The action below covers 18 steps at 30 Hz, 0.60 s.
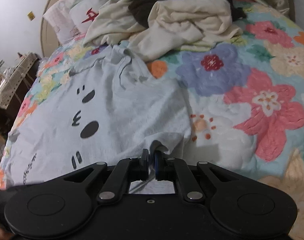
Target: Fold clothes
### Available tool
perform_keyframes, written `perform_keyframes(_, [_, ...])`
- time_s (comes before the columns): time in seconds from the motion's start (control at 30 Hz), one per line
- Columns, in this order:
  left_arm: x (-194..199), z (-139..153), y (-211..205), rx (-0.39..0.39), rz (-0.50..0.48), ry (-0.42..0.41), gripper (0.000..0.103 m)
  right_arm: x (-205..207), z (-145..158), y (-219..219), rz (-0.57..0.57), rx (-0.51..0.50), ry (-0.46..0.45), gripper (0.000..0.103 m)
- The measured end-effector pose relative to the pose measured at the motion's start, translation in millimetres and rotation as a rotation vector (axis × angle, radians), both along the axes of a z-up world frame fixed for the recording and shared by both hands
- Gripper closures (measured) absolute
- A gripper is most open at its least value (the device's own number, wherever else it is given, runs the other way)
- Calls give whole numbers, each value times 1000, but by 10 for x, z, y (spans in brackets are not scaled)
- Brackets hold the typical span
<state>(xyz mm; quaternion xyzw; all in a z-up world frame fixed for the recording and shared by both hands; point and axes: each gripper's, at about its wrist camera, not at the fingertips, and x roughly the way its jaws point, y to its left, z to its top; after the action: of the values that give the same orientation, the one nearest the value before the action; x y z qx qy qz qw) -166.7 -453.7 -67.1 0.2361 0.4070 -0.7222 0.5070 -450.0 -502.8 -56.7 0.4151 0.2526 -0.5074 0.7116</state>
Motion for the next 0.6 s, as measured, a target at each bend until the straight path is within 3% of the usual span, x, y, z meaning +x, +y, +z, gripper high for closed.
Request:
perform_keyframes(0.1, [-18, -10, 33, 11, 18, -13, 70, -5, 30, 178, -13, -20, 10, 65])
perform_keyframes(0.2, [-52, 22, 55, -7, 8, -39, 70, -62, 60, 381, -30, -22, -73, 64])
perform_keyframes(0.33, [-16, 16, 42, 10, -1, 27, 70, -17, -137, 449, 30, 102, -318, 64])
perform_keyframes(0.4, [33, -10, 47, 25, -1, 90, 74, 98, -297, 447, 18, 161, -350, 59])
perform_keyframes(0.47, [71, -28, 49, 37, -11, 142, 78, 227, -412, 433, 3, 185, -319, 58])
perform_keyframes(0.53, [71, 5, 73, 19, -17, 125, 78, 297, -449, 431, -30, 186, -308, 69])
perform_keyframes(0.57, [69, 42, 102, 0, -22, 103, 78, 305, -427, 433, -34, 186, -326, 92])
perform_keyframes(0.6, [66, 81, 129, -13, -28, 87, 78, 310, -370, 441, -29, 175, -338, 94])
